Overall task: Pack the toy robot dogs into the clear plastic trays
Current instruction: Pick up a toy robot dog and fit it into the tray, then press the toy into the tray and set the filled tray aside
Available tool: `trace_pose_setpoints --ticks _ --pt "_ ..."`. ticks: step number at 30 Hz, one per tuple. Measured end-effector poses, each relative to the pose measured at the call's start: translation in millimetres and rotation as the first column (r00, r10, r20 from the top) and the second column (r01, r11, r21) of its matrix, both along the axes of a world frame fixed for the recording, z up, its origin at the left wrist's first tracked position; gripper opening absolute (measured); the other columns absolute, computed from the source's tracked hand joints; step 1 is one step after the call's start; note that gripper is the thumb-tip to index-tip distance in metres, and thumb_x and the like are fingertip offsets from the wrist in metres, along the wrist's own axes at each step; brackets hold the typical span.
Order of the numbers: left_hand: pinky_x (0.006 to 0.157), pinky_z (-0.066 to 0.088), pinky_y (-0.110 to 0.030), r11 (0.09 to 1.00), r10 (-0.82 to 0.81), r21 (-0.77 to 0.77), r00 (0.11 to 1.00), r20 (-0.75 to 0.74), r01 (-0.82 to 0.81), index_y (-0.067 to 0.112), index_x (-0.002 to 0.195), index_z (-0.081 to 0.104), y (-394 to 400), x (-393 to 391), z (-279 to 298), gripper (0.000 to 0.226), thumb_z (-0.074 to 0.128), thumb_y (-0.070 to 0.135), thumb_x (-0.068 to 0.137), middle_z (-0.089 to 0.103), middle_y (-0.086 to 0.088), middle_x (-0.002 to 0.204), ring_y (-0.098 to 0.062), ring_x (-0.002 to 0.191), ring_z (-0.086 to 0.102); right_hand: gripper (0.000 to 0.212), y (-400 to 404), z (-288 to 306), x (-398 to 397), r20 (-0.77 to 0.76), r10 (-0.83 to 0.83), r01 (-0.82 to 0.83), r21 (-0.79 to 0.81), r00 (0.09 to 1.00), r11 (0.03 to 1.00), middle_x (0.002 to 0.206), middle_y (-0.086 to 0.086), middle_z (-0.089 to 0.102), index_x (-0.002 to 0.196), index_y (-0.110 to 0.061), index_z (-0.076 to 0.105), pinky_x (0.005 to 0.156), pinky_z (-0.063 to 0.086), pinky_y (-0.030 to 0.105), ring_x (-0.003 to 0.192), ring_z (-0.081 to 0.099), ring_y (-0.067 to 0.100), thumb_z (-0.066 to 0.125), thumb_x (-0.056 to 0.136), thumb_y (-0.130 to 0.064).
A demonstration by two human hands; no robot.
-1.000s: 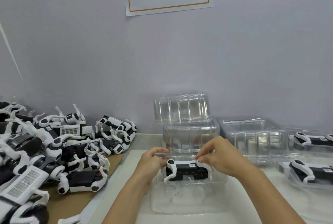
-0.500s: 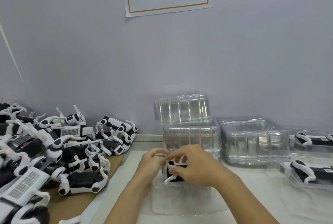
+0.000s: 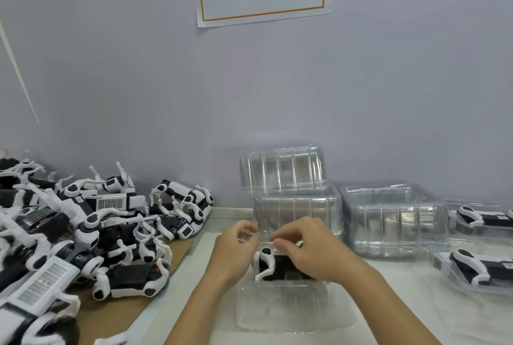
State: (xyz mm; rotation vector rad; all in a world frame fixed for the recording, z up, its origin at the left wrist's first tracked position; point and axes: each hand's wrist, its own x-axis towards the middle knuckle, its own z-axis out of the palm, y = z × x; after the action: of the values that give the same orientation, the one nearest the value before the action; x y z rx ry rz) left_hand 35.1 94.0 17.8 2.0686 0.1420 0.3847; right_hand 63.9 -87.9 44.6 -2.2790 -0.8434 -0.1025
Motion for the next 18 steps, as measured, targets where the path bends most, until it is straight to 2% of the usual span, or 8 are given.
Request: trace_pose_setpoints --ticks 2,4,6,8,11,13,15,18 --pt "0.083 0.049 -0.022 0.982 -0.023 0.188 0.995 0.101 0.004 0.036 0.09 0.064 -0.9 -0.8 6.3 0.02 0.058 0.017 0.091 0.068 0.013 0.098 -0.005 0.096 0.062 0.019 -9.8 -0.8 5.5 0.027 -0.08 0.079 0.05 0.996 0.996 0.093 -0.019 0.074 0.105 -0.027 0.077 0.072 0.046 0.004 0.088 0.062 -0.011 0.06 0.097 -0.026" --pt "0.089 0.046 -0.02 0.934 -0.113 0.353 0.981 0.159 0.05 0.037 0.094 0.066 -4.7 -1.8 14.3 0.019 0.057 0.021 0.092 0.067 0.019 0.101 0.002 0.1 0.059 0.018 -18.4 -3.6 10.7 0.035 -0.149 0.145 0.11 0.988 0.983 0.088 -0.021 0.072 0.102 -0.026 0.078 0.069 0.045 0.002 0.085 0.062 -0.011 0.062 0.097 -0.022" --pt "0.095 0.042 -0.018 0.882 -0.228 0.447 0.965 0.132 0.147 0.036 0.101 0.072 -11.7 -3.1 20.9 0.019 0.056 0.031 0.092 0.064 0.023 0.107 0.005 0.105 0.056 0.017 -22.8 -5.4 13.0 0.027 -0.174 0.168 0.154 0.984 0.974 0.083 -0.02 0.071 0.1 -0.024 0.079 0.069 0.045 0.002 0.083 0.061 -0.013 0.063 0.096 -0.019" --pt "0.104 0.036 -0.024 0.811 -0.316 0.525 0.948 0.024 0.257 0.035 0.107 0.074 -21.6 -4.0 23.1 0.03 0.05 0.044 0.091 0.06 0.024 0.119 0.004 0.115 0.049 0.017 -23.2 -6.7 12.8 0.024 -0.168 0.162 0.17 0.985 0.972 0.08 -0.018 0.072 0.096 -0.024 0.079 0.069 0.045 0.003 0.083 0.061 -0.011 0.064 0.095 -0.018" --pt "0.115 0.025 -0.035 0.749 -0.34 0.577 0.936 -0.088 0.326 0.035 0.102 0.076 -32.7 -5.3 20.1 0.031 0.051 0.049 0.093 0.051 0.021 0.143 0.0 0.131 0.037 0.018 -22.2 -7.8 12.0 0.018 -0.165 0.159 0.184 0.986 0.97 0.078 -0.013 0.073 0.093 -0.024 0.08 0.067 0.046 0.005 0.08 0.062 -0.006 0.063 0.095 -0.016" --pt "0.116 0.018 -0.035 0.76 -0.322 0.567 0.942 -0.098 0.319 0.034 0.092 0.074 -33.8 -6.4 18.6 0.026 0.053 0.051 0.093 0.045 0.02 0.148 0.0 0.136 0.032 0.018 -21.8 -8.6 12.6 0.007 -0.171 0.166 0.196 0.985 0.966 0.078 -0.013 0.073 0.093 -0.023 0.079 0.066 0.046 0.005 0.08 0.062 -0.006 0.063 0.095 -0.016" --pt "0.115 0.011 -0.033 0.77 -0.313 0.543 0.94 -0.136 0.334 0.039 0.085 0.066 -33.8 -9.0 19.3 0.024 0.055 0.061 0.088 0.04 0.02 0.151 0.0 0.141 0.025 0.017 -21.4 -9.1 13.2 0.005 -0.18 0.175 0.196 0.984 0.965 0.079 -0.012 0.073 0.094 -0.022 0.079 0.066 0.045 0.005 0.081 0.062 -0.006 0.064 0.095 -0.016" --pt "0.117 0.012 -0.037 0.715 -0.332 0.58 0.92 -0.211 0.391 0.04 0.092 0.055 -35.1 -12.7 21.6 0.05 0.048 0.084 0.07 0.041 0.026 0.144 -0.004 0.139 0.028 0.018 -20.9 -9.3 13.4 0.003 -0.181 0.176 0.21 0.983 0.962 0.077 -0.013 0.073 0.09 -0.023 0.08 0.067 0.046 0.006 0.08 0.062 -0.005 0.064 0.094 -0.016"
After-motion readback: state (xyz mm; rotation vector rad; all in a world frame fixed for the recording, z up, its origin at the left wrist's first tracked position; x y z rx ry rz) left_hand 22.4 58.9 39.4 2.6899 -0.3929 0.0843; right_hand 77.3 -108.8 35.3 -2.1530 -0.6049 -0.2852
